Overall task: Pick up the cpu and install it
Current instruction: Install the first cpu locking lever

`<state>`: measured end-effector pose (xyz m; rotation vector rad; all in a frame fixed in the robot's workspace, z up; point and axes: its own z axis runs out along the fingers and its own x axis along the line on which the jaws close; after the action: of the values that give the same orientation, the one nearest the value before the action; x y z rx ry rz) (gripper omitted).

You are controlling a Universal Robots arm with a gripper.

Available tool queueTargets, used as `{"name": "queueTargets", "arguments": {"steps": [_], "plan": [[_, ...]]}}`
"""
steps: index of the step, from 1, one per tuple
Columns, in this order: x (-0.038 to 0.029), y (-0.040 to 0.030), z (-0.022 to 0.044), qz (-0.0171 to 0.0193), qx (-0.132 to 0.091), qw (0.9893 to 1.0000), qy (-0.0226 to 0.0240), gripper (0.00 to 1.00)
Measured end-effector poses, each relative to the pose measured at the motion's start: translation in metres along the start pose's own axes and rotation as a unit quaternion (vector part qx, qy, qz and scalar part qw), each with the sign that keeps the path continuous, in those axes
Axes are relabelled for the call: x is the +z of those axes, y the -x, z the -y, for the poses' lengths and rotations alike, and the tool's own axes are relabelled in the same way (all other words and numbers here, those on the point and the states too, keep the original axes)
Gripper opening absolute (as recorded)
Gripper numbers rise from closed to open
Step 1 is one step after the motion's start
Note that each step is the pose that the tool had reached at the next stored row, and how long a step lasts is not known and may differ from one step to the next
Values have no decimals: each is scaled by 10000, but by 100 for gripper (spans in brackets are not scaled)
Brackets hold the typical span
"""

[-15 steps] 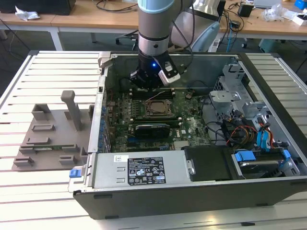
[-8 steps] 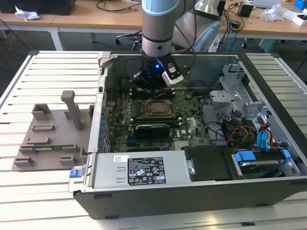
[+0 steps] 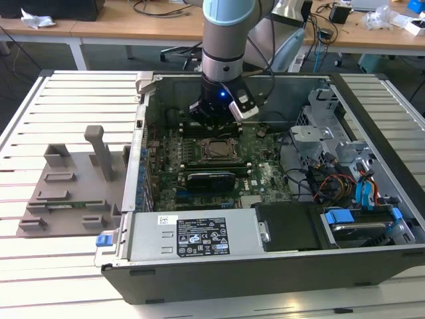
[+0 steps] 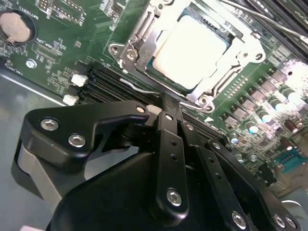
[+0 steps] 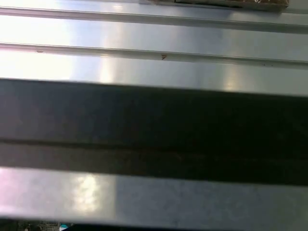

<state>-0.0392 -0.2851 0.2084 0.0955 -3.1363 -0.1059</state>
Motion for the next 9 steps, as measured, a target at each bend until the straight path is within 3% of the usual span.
{"name": "queueTargets", "arguments": {"steps": [9], "plan": [[38, 134, 23, -2, -1, 10000, 1, 11]]}}
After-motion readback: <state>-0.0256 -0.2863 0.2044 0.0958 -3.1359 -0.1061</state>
